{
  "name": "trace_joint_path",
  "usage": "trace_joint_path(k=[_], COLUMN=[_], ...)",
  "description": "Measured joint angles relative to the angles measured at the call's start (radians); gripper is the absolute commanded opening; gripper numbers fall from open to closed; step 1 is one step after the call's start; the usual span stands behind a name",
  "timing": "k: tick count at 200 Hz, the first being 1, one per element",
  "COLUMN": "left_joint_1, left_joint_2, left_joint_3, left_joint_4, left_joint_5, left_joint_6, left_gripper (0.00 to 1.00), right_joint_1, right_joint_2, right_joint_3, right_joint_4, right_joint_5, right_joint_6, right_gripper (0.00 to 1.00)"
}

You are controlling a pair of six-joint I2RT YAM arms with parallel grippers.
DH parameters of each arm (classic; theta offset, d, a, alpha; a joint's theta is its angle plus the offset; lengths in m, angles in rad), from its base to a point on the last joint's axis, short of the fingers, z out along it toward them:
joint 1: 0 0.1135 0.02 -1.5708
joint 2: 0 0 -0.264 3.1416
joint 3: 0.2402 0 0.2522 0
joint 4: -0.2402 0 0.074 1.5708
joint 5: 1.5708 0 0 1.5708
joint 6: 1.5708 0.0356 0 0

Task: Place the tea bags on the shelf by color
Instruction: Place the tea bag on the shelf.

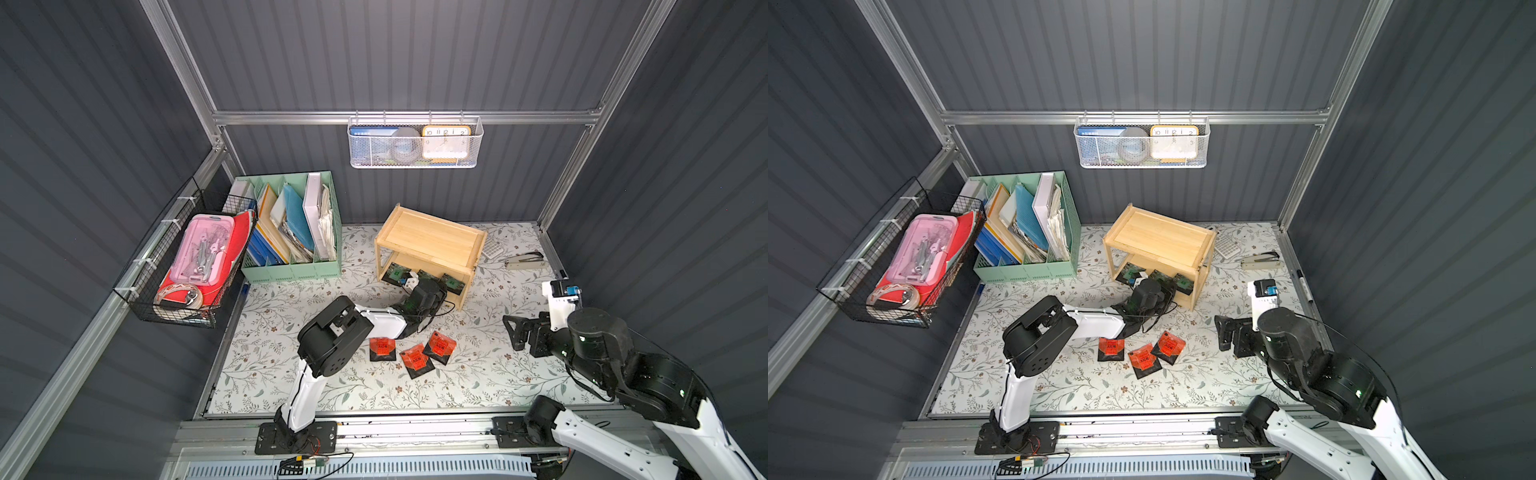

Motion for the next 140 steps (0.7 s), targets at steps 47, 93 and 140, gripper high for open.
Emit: trace_joint_path(k=[47, 93, 140], left_joint_1=[0.005, 0.005, 0.005], left_joint_2=[0.024, 0.038, 0.057], left_joint_3=[0.022, 0.025, 0.035], left_joint_4=[-0.020, -0.025, -0.029], left_joint_5=[0.003, 0.002, -0.001], left_joint_6=[0.000, -0.001, -0.006], left_gripper=[0.00, 0.00, 0.00], right_joint_1=[0.000, 0.000, 0.000], right_joint_2=[0.000, -0.002, -0.011], right_joint_3=[0.000, 0.000, 0.000], right_joint_4=[-0.004, -0.005, -0.012], right_joint_5=[0.018, 0.018, 0.024], right_joint_6=[-0.002, -0.003, -0.003], right_gripper=[0.99, 0.99, 0.99])
